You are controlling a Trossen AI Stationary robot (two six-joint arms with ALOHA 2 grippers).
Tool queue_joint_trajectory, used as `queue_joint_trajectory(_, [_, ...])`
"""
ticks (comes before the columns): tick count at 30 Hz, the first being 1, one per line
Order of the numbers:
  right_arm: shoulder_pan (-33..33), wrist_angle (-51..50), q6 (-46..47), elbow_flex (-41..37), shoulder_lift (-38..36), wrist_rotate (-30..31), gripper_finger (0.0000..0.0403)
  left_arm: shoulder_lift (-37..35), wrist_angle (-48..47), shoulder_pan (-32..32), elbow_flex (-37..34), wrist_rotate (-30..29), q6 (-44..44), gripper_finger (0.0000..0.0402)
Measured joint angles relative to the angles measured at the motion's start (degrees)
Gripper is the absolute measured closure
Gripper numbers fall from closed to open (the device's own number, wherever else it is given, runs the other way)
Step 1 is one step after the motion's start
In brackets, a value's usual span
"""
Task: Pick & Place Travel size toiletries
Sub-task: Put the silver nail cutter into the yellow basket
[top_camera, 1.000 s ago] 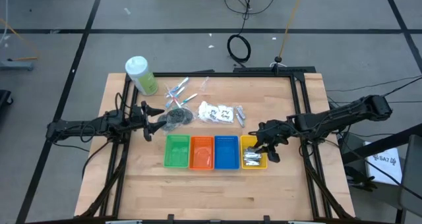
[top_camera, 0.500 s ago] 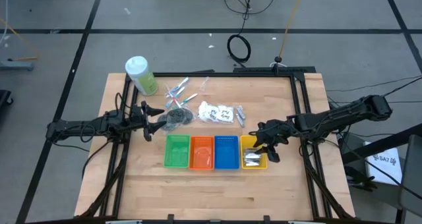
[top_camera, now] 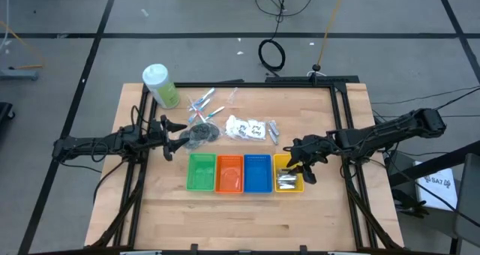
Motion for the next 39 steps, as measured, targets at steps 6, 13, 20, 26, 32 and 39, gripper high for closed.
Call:
queue_joint_trajectory(6, [-0.8, 0.2, 2.1, 0.0, 0.0, 0.0, 0.028, 0.0, 0.0, 0.0, 0.0, 0.0, 0.0, 0.0121])
queue_joint_trajectory(13, [-0.9, 2.1, 2.7, 0.0, 0.0, 0.0, 0.0283, 0.0, 0.0, 0.0, 0.0, 0.0, 0.0, 0.0121])
queue_joint_trajectory(20, [-0.9, 1.9, 0.7, 0.0, 0.0, 0.1, 0.028, 0.0, 0.0, 0.0, 0.0, 0.0, 0.0, 0.0121])
queue_joint_trajectory(26, [-0.9, 1.9, -2.3, 0.0, 0.0, 0.0, 0.0283, 0.0, 0.0, 0.0, 0.0, 0.0, 0.0, 0.0121])
queue_joint_trajectory(32, [-0.9, 1.9, -3.7, 0.0, 0.0, -0.1, 0.0282, 0.0, 0.0, 0.0, 0.0, 0.0, 0.0, 0.0121])
queue_joint_trajectory(39, [-0.9, 1.9, -4.3, 0.0, 0.0, -0.1, 0.0284, 0.0, 0.0, 0.0, 0.0, 0.0, 0.0, 0.0121])
